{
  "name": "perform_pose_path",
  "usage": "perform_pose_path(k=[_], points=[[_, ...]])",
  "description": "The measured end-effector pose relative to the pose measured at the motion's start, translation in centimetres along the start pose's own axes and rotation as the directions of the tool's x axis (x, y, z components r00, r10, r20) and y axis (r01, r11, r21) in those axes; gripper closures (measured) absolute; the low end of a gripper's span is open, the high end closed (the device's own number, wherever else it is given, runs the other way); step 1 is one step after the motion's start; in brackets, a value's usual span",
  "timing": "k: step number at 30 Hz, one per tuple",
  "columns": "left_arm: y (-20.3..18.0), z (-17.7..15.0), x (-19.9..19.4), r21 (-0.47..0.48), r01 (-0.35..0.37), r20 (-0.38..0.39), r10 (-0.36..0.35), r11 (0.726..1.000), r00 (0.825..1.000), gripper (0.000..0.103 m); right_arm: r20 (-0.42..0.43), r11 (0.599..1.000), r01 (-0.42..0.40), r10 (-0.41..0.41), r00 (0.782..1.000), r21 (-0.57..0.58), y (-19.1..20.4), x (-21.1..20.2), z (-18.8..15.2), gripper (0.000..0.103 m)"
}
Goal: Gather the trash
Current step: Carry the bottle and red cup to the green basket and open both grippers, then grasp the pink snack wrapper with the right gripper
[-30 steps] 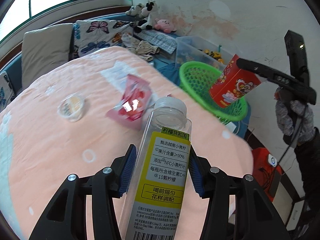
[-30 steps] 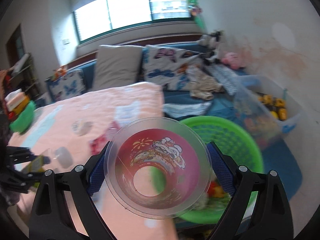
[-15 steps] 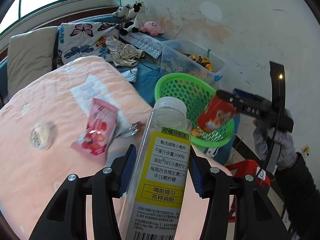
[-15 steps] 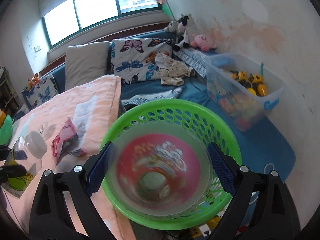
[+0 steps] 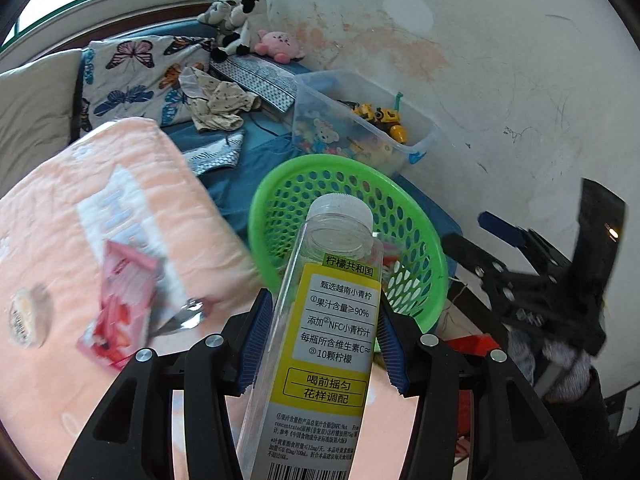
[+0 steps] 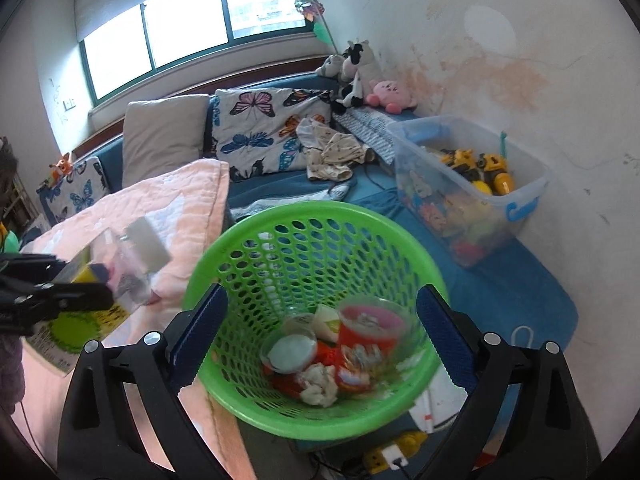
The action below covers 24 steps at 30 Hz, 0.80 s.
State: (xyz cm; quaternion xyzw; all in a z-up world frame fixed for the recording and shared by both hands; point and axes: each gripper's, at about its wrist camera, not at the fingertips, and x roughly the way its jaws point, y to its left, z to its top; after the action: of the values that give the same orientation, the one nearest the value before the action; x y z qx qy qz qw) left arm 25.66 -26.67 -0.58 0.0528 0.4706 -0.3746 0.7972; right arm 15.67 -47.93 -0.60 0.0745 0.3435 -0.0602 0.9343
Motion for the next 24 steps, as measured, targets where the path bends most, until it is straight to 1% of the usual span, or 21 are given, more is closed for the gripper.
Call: perform_pose_path(k=[3,9,14,16,17,18,19,21,24], points=[[-1.0,0.5,1.6,0.006,0.004,-0.025,-0.003,1.000,1.000,0.054,0.014,1.000,0.018,-0.018,1.000,-0.008,-0.4,-0.8,-0.5,0.008],[-2.3,1.6,4.8,0.015,-0.008,-0.070,0.009,1.000,0.998,0.054,0.026,1.000,0.015,-0.015,1.000,0.013,-1.7,-1.9,-1.3,0.008],[-2.6,1.8,6.7,0.000,-0.004,-0.107,0.004,1.000,0.994,0.054,0.031,0.999,0.012,-0.013,0.999,0.032,-2.6,-2.4,-1.8,0.008],[-2.7,1.7,6.8,0.005,0.003,-0.103,-0.003,1.000,0.995,0.053,0.030,0.999,0.007,-0.009,1.000,0.040,-2.8,-2.5,-1.8,0.008],[-2.8,1.6,6.8,0.009,0.006,-0.101,-0.005,1.000,0.995,0.050,0.030,0.999,0.007,-0.008,1.000,0.043,-2.8,-2.5,-1.9,0.008],[-2.9,1.6,6.6,0.012,0.010,-0.097,-0.008,1.000,0.995,0.042,0.030,0.999,0.006,-0.008,1.000,0.044,-3.0,-2.4,-1.9,0.008],[-2.9,1.6,6.3,0.014,0.010,-0.085,-0.009,1.000,0.996,0.040,0.029,0.999,0.004,-0.006,1.000,0.046,-3.0,-2.4,-1.9,0.008],[-3.1,1.5,5.5,0.027,0.003,-0.062,-0.002,1.000,0.998,0.040,0.028,0.999,-0.002,0.000,1.000,0.048,-2.7,-2.5,-2.0,0.008],[-2.5,1.0,4.2,0.020,-0.004,-0.045,0.005,1.000,0.999,0.040,0.030,0.999,-0.015,0.014,0.999,0.043,-2.2,-2.7,-2.0,0.008]])
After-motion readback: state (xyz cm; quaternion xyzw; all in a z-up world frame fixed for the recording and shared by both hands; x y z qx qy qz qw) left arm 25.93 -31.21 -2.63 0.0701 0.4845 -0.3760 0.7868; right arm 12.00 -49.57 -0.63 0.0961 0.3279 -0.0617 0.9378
